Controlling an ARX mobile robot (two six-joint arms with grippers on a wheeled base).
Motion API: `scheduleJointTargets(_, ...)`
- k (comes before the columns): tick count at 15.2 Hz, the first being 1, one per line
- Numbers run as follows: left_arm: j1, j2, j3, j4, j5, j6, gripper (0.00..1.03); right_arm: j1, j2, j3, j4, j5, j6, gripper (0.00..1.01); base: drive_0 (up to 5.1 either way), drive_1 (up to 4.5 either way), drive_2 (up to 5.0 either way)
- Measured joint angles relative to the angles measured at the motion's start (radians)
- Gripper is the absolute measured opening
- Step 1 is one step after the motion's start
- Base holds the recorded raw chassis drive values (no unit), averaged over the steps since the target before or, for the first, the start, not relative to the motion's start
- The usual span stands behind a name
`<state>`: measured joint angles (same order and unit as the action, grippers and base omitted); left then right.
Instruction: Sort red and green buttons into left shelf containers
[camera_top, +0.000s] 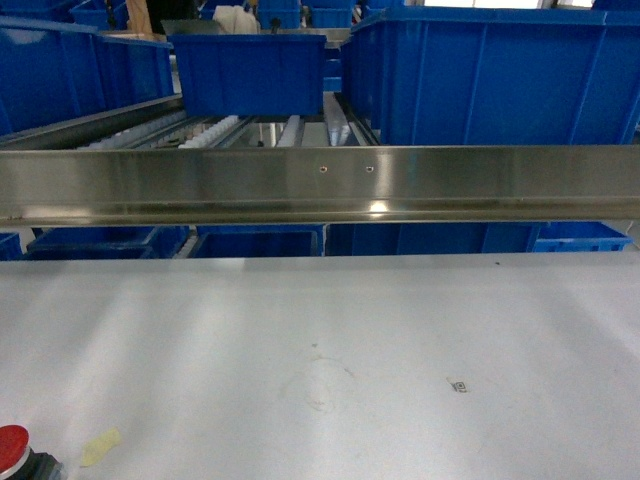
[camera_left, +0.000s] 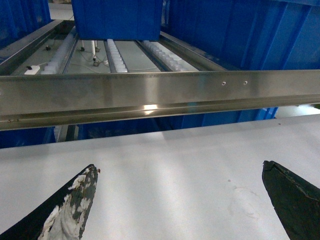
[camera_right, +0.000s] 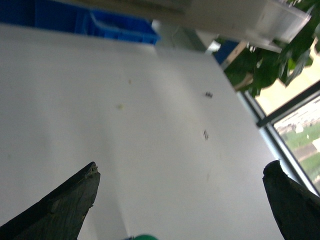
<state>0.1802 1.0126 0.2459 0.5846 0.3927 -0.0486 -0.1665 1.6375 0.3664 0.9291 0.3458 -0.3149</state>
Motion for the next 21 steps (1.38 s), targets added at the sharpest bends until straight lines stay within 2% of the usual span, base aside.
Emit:
scheduleJointTargets(1, 0.0, 0.0, 0.0, 0.0, 0.0, 0.0, 0.98, -0.027, 0.033, 0.034, -0.113, -0.011, 0.037, 0.98, 0.0, 0.0, 0.0)
scheduleJointTargets(5, 0.0, 0.0, 0.0, 0.0, 0.0, 0.0, 0.98, -0.053, 0.063, 0.085, -0.237, -0.038, 0.111, 0.98, 0.0, 0.0, 0.0)
scheduleJointTargets(8, 0.0, 0.0, 0.0, 0.0, 0.0, 0.0, 0.98, -0.066, 0.063, 0.112, -0.298, -0.068, 0.152, 0.98, 0.0, 0.0, 0.0)
scheduleJointTargets(11, 0.0, 0.0, 0.0, 0.0, 0.0, 0.0, 0.98, -0.077, 0.046, 0.144, -0.476, -0.156, 0.253, 0.98, 0.0, 0.0, 0.0)
scheduleJointTargets(14, 0.0, 0.0, 0.0, 0.0, 0.0, 0.0, 0.98, -0.099, 0.056, 0.171, -0.542, -0.198, 0.322, 0.98, 0.0, 0.0, 0.0)
scheduleJointTargets(15, 0.0, 0.0, 0.0, 0.0, 0.0, -0.001, 0.98, -0.104, 0.063, 0.171, -0.544, -0.197, 0.338, 0.98, 0.0, 0.0, 0.0)
scheduleJointTargets(21, 0.0, 0.0, 0.0, 0.0, 0.0, -0.001, 0.98, -0.104, 0.106, 0.171, -0.52, -0.204, 0.362, 0.98, 0.0, 0.0, 0.0)
